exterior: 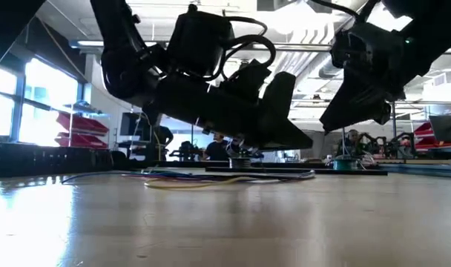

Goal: Ziptie cables
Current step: Insert the right cable zip tie into the cable wires

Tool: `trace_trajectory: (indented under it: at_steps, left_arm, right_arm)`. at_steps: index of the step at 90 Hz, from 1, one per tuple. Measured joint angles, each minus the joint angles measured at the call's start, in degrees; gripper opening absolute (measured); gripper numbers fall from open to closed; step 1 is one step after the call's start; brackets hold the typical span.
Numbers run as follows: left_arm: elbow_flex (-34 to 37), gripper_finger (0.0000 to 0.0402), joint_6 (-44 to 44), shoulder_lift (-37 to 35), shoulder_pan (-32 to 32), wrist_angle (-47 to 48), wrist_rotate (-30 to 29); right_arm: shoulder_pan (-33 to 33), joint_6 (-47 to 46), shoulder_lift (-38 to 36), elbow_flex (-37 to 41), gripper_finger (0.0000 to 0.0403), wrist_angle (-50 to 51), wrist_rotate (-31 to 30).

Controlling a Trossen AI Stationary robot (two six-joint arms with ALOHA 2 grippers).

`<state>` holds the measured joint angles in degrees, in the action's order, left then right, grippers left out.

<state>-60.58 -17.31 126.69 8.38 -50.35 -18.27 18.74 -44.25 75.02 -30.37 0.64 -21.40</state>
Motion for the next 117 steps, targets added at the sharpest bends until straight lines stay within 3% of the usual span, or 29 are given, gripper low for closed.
trace_trajectory:
  at_steps: [22,37,53,76,96,117]
  left_arm:
    - [0.0,0.0,0.0,0.0,0.1,0.5,0.0]
    - [0.0,0.0,0.0,0.0,0.1,0.5,0.0]
    - [0.0,0.0,0.0,0.0,0.1,0.5,-0.2]
    - [0.0,0.0,0.0,0.0,0.1,0.5,-0.2]
    - [0.0,0.0,0.0,-0.1,0.1,0.7,-0.2]
    - [0.0,0.0,0.0,-0.1,0.1,0.7,0.0]
  right_arm:
    - [0.0,6.5,-0.9,0.0,0.0227,3.0,6.5]
    - [0.0,8.4,-0.9,0.0,0.0245,8.6,3.7]
    - [0.0,13.6,-0.5,0.0,0.0216,8.1,2.3]
    - [0.0,16.5,4.7,0.0,0.0144,1.7,2.3]
    - [0.0,16.7,4.9,0.0,0.0083,1.2,2.3]
    - [0.0,18.7,4.8,-2.3,0.0047,2.3,2.3]
